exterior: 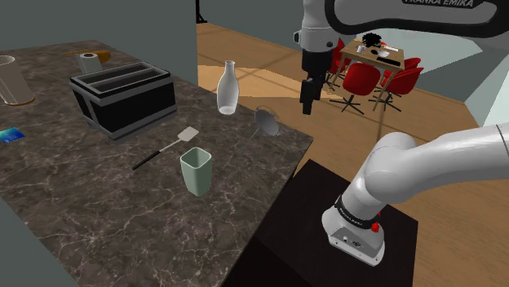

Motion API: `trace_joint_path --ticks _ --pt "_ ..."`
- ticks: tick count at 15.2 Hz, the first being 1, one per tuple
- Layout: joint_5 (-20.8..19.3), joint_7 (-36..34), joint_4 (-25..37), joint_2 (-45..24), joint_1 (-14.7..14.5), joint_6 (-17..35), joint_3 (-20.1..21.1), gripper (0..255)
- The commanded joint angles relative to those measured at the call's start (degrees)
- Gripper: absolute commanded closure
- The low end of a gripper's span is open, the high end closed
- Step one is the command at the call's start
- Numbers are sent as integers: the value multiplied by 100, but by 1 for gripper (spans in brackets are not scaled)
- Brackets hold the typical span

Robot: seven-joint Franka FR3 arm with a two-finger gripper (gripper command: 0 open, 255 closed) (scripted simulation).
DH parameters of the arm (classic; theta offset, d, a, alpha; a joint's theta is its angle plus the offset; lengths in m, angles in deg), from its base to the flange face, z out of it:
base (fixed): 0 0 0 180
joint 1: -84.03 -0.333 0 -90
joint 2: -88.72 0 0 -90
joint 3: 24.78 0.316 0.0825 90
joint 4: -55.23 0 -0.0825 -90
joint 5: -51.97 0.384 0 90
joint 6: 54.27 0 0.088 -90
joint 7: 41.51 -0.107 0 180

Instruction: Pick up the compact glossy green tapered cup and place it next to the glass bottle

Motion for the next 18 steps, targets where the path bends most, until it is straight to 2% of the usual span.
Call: trace_joint_path --ticks 1,10,18 --pt "0 0 0 0 0 0 0 0" --pt "676 -953 137 -1226 -252 1251 749 0" --pt "885 -1766 744 -2640 -378 2252 1369 0"
